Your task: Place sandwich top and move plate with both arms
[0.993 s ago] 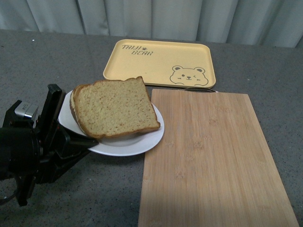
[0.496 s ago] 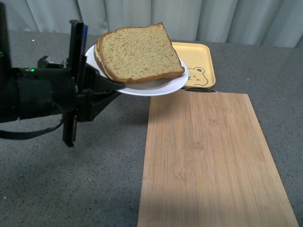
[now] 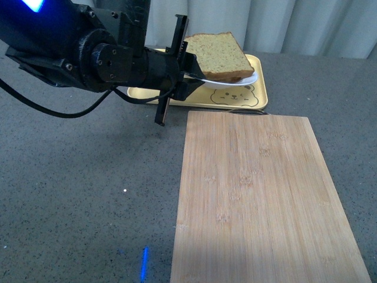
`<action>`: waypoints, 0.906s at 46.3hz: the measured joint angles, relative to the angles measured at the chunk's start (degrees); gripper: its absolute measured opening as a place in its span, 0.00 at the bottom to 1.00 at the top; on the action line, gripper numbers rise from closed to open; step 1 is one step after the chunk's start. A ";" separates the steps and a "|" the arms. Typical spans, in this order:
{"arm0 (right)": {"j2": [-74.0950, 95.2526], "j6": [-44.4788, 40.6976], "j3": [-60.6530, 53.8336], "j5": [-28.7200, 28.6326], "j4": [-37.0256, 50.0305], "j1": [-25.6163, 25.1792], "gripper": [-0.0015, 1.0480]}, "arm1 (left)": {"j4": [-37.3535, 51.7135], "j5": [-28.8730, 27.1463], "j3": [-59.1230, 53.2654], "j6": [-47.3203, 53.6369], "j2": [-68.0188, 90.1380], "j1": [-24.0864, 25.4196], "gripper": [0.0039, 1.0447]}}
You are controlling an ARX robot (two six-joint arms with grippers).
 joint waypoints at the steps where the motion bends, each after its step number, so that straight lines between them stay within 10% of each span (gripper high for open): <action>1: 0.00 0.00 0.00 0.00 0.00 0.00 0.91 | -0.22 -0.11 0.79 -0.17 0.55 -0.07 0.03; 11: 0.00 0.00 0.00 0.00 0.00 0.00 0.91 | -7.43 -2.03 6.47 0.46 3.30 -0.37 0.05; 38: 0.00 0.00 0.02 0.00 0.00 0.00 0.91 | -14.62 -5.88 -5.86 14.62 -12.04 1.22 0.95; 42: 0.00 0.00 0.00 -0.02 0.00 0.00 0.91 | 6.49 -24.11 -13.31 31.15 -12.02 0.70 0.83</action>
